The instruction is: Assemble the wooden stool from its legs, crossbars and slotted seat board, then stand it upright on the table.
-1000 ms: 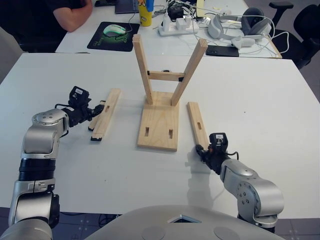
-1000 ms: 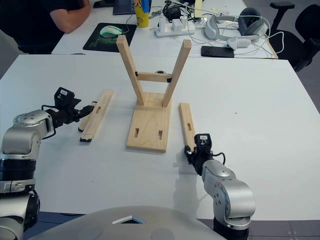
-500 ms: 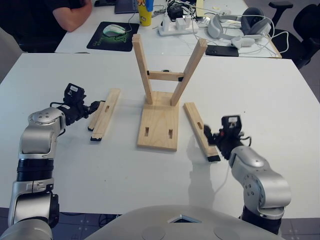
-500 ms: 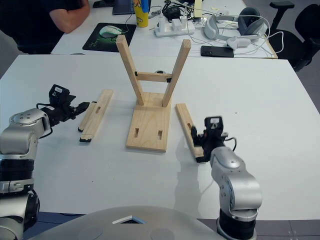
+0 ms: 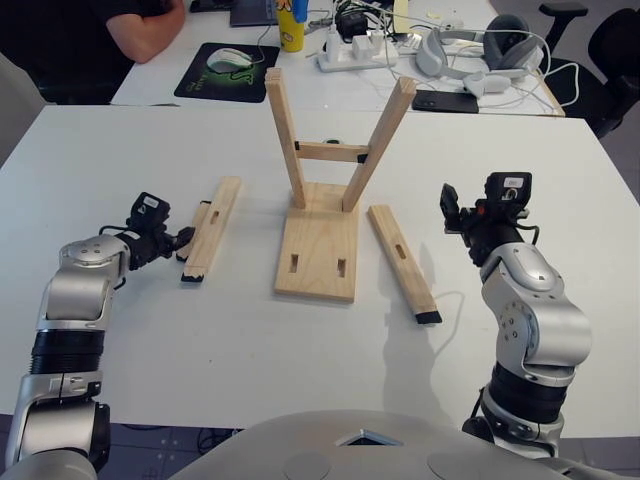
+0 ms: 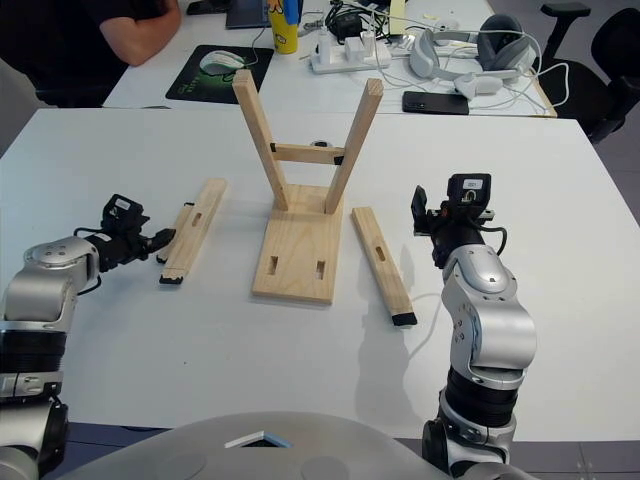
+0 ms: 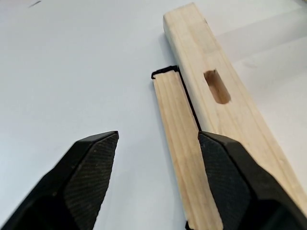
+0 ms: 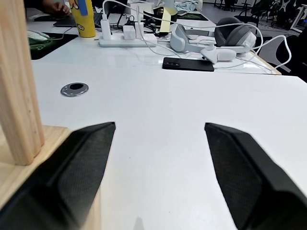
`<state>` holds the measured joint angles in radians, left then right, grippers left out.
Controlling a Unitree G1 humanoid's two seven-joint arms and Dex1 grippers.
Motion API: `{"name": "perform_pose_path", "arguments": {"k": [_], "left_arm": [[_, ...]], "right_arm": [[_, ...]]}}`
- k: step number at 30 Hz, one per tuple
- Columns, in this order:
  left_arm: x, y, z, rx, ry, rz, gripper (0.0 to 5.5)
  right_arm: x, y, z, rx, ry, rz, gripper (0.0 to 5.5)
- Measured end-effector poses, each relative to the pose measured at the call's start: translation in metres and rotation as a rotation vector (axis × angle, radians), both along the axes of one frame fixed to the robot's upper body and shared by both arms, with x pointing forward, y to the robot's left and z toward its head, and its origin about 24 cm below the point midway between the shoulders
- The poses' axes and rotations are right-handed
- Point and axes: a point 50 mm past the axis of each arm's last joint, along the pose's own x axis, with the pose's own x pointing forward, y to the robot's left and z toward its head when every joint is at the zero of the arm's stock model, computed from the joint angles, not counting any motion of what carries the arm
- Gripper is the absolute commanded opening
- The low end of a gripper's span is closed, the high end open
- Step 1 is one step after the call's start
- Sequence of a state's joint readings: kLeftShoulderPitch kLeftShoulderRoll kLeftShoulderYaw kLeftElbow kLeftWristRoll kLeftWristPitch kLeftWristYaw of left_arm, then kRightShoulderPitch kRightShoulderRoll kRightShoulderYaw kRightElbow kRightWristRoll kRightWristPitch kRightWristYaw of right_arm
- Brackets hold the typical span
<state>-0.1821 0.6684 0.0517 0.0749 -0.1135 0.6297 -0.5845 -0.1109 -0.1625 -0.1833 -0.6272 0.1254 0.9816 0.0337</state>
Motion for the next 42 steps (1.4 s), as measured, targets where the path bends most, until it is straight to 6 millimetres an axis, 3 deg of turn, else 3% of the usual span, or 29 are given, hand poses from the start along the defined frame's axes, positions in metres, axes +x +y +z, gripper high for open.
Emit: {"name": "perform_pose_path", "arguments": {"k": [13,25,32,37,39,42], "left_arm": [[-0.005,0.000,-0.007,0.042,0.046,-0.019,3.13],[-0.003,0.001,-0.011,0.050,0.074,0.036,1.43],[0.001,0.007,-0.008,0.049,-0.002,0.033,1.34],[0.017,0.007,0.025,0.029,-0.265,0.006,1.34],[0.023,-0.002,0.052,-0.016,-0.463,-0.040,1.34],[0.028,-0.021,0.104,-0.044,-0.766,-0.150,1.34]], "right_arm": [[0.003,0.003,0.003,-0.009,-0.016,0.017,3.46],[0.007,0.002,-0.002,0.002,0.011,0.013,3.49],[0.011,-0.002,-0.002,0.011,-0.019,-0.020,3.49],[0.014,-0.013,0.002,0.119,-0.095,-0.066,3.49],[0.018,-0.019,0.011,0.228,-0.154,-0.061,3.49],[0.027,-0.016,0.043,0.389,-0.313,0.057,3.49]]}}
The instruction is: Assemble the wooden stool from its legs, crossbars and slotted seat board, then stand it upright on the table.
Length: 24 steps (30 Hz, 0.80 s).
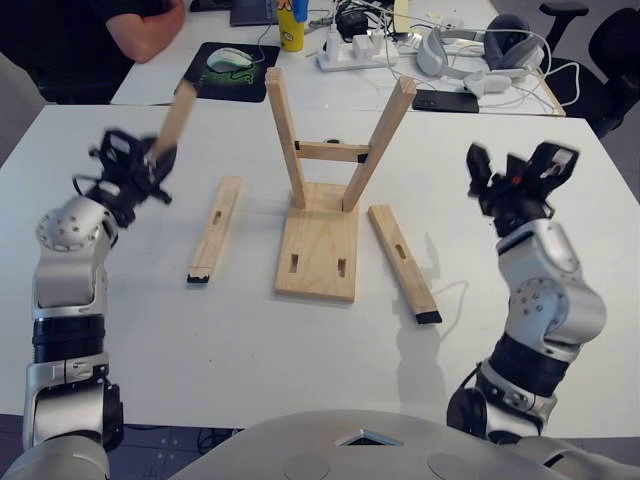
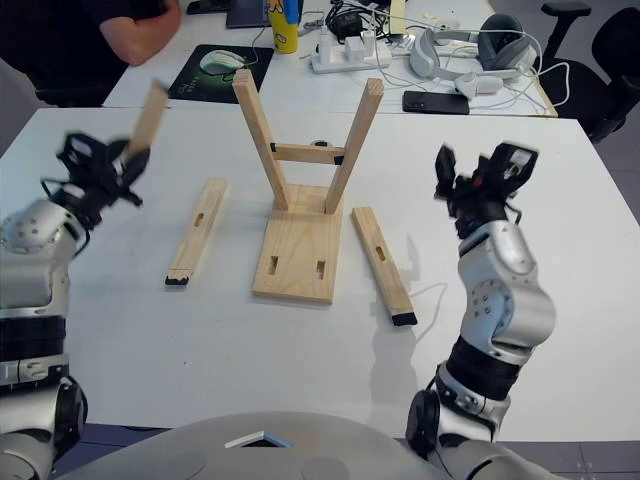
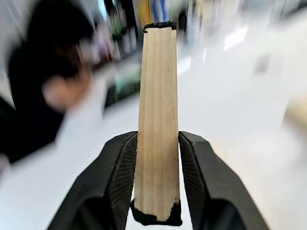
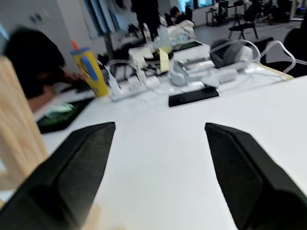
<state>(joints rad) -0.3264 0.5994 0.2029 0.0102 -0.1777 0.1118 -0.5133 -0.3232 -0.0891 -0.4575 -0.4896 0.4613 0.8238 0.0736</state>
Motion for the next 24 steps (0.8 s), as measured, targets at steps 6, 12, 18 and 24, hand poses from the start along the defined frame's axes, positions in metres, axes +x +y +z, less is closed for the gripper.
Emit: {"name": "perform_pose_path", "arguments": {"k": [6,12,18,24], "left_arm": [[-0.009,-0.016,0.047,-0.032,-0.254,-0.065,1.34],[-0.010,-0.051,0.075,-0.136,-0.335,-0.211,1.34],[-0.009,-0.114,0.053,-0.191,-0.256,-0.410,1.34],[-0.014,-0.129,0.045,-0.210,-0.233,-0.457,1.34]], "right_arm": [[0.004,0.045,0.061,0.263,-0.243,0.440,3.49],[-0.010,0.096,0.083,0.352,-0.285,0.787,3.49],[-0.010,0.114,0.083,0.504,-0.250,0.843,3.49],[-0.006,0.113,0.082,0.561,-0.228,0.827,3.49]]}}
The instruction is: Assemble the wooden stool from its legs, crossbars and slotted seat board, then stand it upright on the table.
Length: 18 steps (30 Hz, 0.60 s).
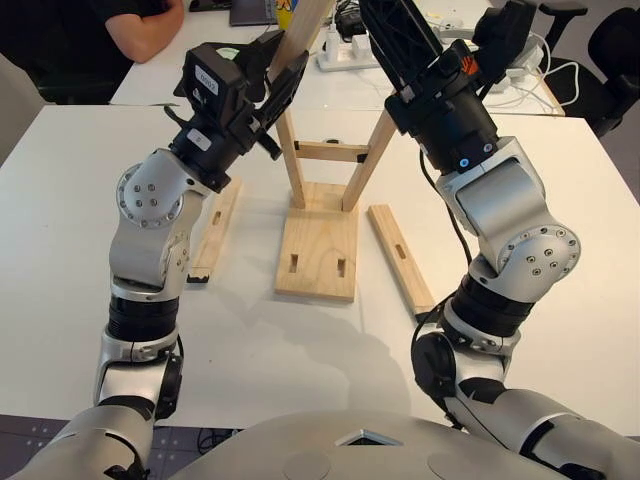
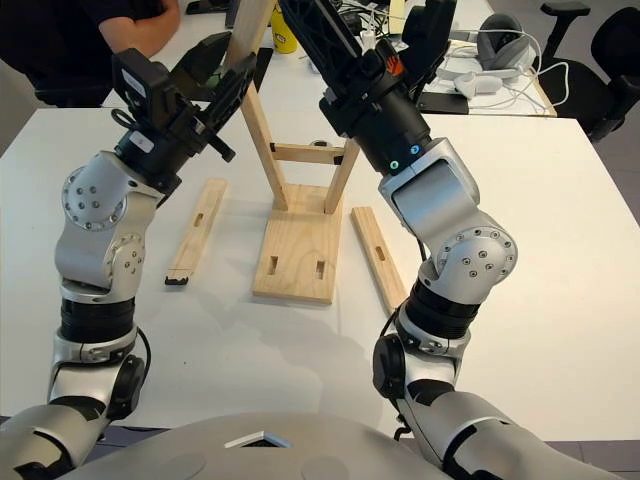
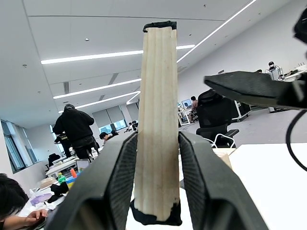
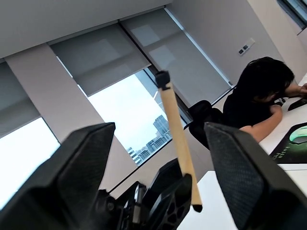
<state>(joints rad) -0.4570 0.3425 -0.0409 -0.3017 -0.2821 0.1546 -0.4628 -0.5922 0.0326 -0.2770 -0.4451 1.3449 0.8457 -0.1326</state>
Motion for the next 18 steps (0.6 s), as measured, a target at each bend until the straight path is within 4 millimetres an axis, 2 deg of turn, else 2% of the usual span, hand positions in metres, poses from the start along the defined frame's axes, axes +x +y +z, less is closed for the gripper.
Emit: {"name": "perform_pose_path", "arguments": {"k": [11,18], "left_arm": [[-0.008,-0.015,-0.017,0.018,0.057,-0.058,1.34],[-0.011,-0.017,-0.024,0.042,0.072,-0.057,1.34]], "right_arm": [[0.008,-0.004,-0.003,-0.014,0.032,-0.039,3.49],[0.008,-0.003,-0.002,-0.013,0.034,-0.021,2.49]]}}
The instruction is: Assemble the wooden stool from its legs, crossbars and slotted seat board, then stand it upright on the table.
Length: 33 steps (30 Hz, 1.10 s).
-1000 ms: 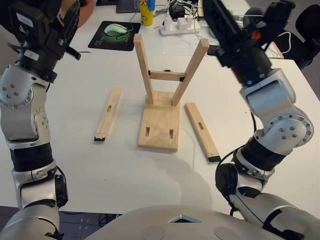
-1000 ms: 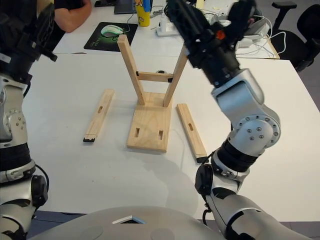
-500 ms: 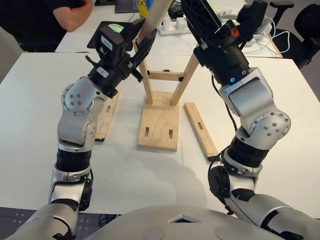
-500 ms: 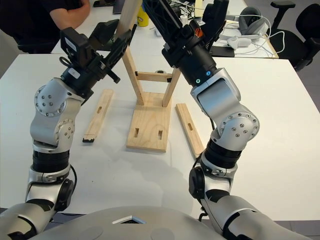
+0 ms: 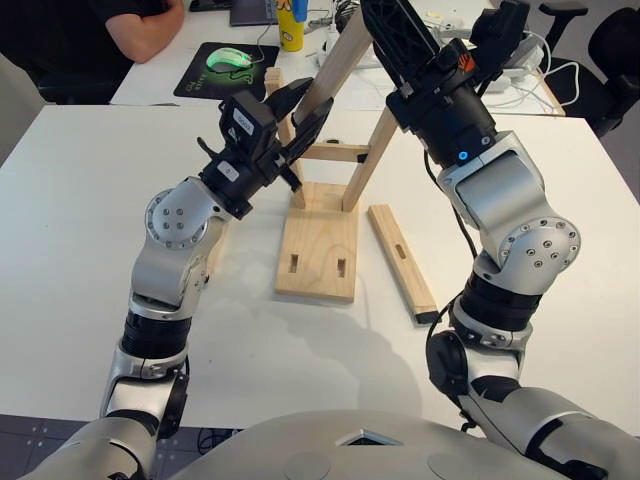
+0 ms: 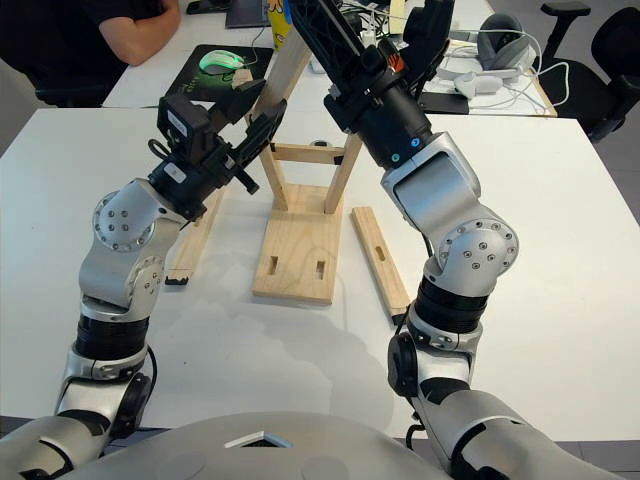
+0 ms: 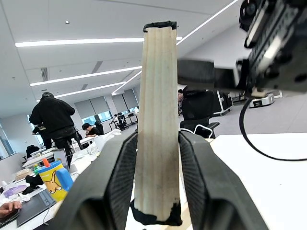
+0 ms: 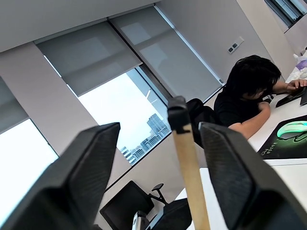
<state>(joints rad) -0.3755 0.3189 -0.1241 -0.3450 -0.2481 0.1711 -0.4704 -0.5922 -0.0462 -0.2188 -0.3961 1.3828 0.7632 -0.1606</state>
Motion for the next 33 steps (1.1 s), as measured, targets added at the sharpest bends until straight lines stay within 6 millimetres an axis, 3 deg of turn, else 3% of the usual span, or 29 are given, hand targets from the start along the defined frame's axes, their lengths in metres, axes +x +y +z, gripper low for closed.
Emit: {"name": "perform_pose_path", "arguments": {"k": [10,15,26,27,33], "left_arm": [[-0.006,-0.003,-0.005,0.024,0.007,0.000,1.34],[-0.009,-0.005,-0.003,0.043,-0.018,-0.001,1.34],[-0.011,-0.006,-0.010,0.077,-0.015,0.012,1.34],[-0.011,-0.005,-0.011,0.078,-0.015,0.010,1.70],[-0.009,0.002,-0.016,0.073,0.005,0.041,2.55]], "right_arm": [[0.001,0.000,-0.006,-0.010,0.025,-0.008,0.97],[0.003,-0.004,-0.010,-0.026,0.047,-0.040,0.54],[0.003,-0.006,-0.021,-0.044,0.095,-0.054,0.49],[0.002,-0.006,-0.022,-0.042,0.099,-0.051,0.49],[-0.002,0.000,-0.030,-0.055,0.127,0.003,0.41]]}}
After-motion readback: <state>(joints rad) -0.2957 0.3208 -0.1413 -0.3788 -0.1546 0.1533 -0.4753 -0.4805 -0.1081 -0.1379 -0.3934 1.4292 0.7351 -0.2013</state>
